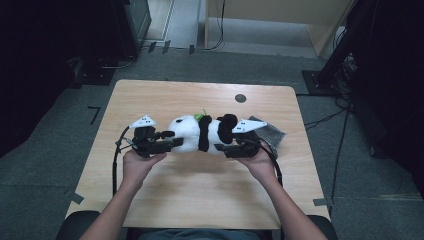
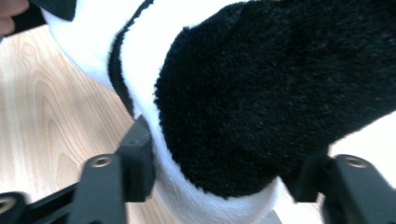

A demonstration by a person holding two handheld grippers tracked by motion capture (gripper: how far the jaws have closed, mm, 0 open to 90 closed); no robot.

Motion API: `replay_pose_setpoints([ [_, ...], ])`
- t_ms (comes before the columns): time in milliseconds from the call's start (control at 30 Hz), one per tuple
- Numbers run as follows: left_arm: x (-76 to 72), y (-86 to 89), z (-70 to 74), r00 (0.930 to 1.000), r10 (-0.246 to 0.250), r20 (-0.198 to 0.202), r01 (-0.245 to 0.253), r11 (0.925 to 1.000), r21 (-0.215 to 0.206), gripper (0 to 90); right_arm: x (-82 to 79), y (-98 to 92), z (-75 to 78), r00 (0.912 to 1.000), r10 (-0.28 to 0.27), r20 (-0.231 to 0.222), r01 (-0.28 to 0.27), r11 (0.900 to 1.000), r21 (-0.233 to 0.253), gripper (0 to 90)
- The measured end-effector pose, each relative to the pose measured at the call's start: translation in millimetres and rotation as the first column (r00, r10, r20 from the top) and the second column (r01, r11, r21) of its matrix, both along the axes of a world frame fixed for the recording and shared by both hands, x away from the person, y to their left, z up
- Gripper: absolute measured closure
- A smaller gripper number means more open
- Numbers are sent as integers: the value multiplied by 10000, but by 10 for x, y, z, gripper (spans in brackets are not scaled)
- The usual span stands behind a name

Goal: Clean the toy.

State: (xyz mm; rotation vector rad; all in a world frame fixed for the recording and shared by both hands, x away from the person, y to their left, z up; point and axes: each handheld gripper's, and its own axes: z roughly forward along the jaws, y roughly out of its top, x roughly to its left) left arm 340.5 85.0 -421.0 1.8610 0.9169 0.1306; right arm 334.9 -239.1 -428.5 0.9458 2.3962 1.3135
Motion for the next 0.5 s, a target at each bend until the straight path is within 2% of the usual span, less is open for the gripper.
replay_pose_setpoints([
  [33, 0, 0, 0, 10000, 0, 0, 0, 10000, 0, 316, 4, -16, 18, 9999, 20, -119, -19, 10000, 78, 444],
  [100, 11, 31, -30, 9989, -208, 415, 217, 9995, -210, 270, 7, -46, 39, 9995, 43, -311, -34, 9996, 282, 458],
  [167, 9, 37, -42, 9977, -266, 621, 286, 9991, -324, 247, 9, -70, 64, 9985, 10, -550, 15, 9990, 440, 473],
  [300, 25, 50, -62, 9964, -504, 683, 535, 9976, -441, 202, 11, -91, 107, 9972, -30, -751, 69, 9986, 515, 490],
  [367, 42, 61, -85, 9951, -783, 604, 814, 9954, -506, 196, 28, -145, 141, 9946, -114, -1029, 175, 9981, 584, 495],
  [467, 28, 73, -109, 9898, -952, 1060, 974, 9951, -166, 201, 30, -201, 147, 9920, -270, -1234, 338, 9980, 535, 501],
  [500, 20, 78, -110, 9889, -1007, 1090, 1015, 9948, -18, 201, 30, -201, 147, 9920, -270, -1234, 338, 9980, 535, 501],
])
